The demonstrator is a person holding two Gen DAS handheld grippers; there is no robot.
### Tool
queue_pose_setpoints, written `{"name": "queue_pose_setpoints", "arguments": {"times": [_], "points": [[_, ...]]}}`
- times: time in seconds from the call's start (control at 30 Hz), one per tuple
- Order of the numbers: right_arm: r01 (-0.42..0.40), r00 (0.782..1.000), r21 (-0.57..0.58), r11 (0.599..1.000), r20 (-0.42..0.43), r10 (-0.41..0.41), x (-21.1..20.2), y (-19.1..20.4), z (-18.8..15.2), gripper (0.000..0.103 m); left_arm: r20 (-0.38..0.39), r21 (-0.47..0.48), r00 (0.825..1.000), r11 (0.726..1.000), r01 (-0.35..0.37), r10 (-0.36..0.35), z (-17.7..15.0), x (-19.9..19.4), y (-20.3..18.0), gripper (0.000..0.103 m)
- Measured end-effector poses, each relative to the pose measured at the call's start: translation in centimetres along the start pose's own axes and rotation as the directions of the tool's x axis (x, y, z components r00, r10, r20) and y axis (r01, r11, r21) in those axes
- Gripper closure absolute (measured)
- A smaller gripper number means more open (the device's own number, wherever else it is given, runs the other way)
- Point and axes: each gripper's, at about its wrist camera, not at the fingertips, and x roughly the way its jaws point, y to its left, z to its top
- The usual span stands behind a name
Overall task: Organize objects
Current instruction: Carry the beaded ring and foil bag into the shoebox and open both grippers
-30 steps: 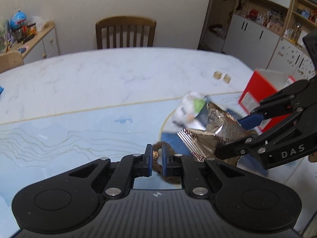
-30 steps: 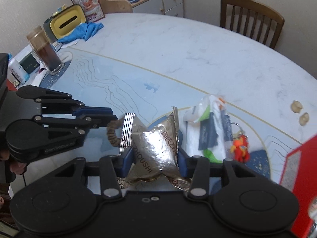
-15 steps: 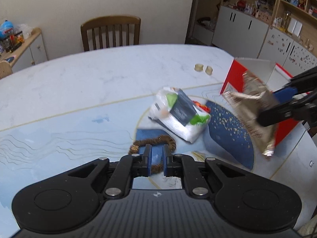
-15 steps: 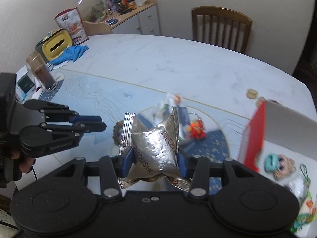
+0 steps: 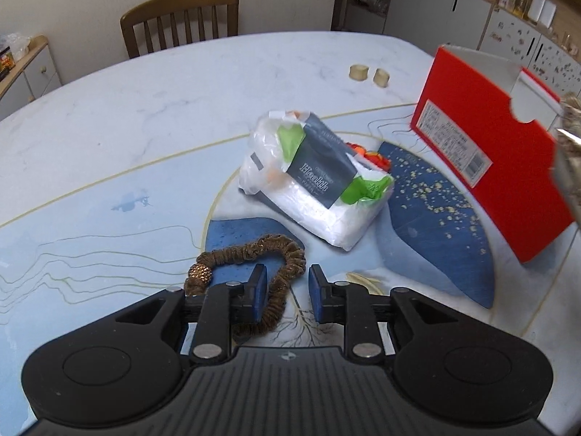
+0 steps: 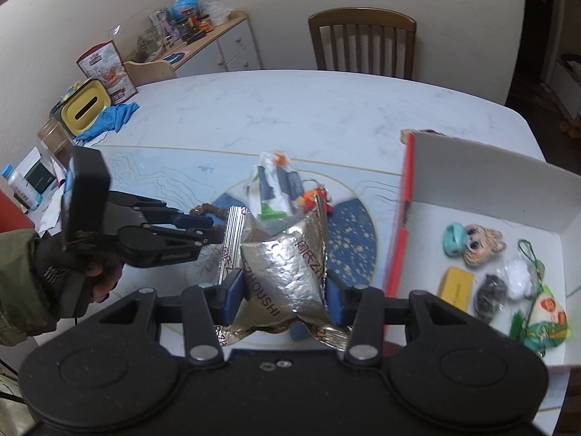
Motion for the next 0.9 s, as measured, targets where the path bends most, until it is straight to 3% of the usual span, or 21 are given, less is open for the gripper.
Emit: {"name": "queue_pose_setpoints", "arguments": {"times": [0.23,0.33,0.47,0.9], "points": [[0.013,1.000,0.035,0.999,0.003,-0.013,-0.6,-1.2,-0.9,0.058,-0.002,0.008,1.000,1.000,-0.024,0.024,0.7,0.6,-0.6,0.079],[0.015,1.000,0.040,0.999,0.009,-0.016,-0.9,-1.6,-1.0,0.058,-0.004,0.014,0.999,0.999,-0.041,0.041,0.7,0.7,-0.9,0.090],[0.016,1.000,0.041,0.999,0.022,-0.017,-1.4,-2.0,-0.9,0.058,0.000,-0.005,0.999,0.999,-0.041,0.041,0.5,0.4,-0.8,0.095],[0.074,0.992,0.086,0.994,0.093,-0.082,-4.9,-7.4,-0.2,0.058,0.085,-0.199,0.996,0.980,0.029,-0.012,0.9,-6.7,0.4,0.095]]}}
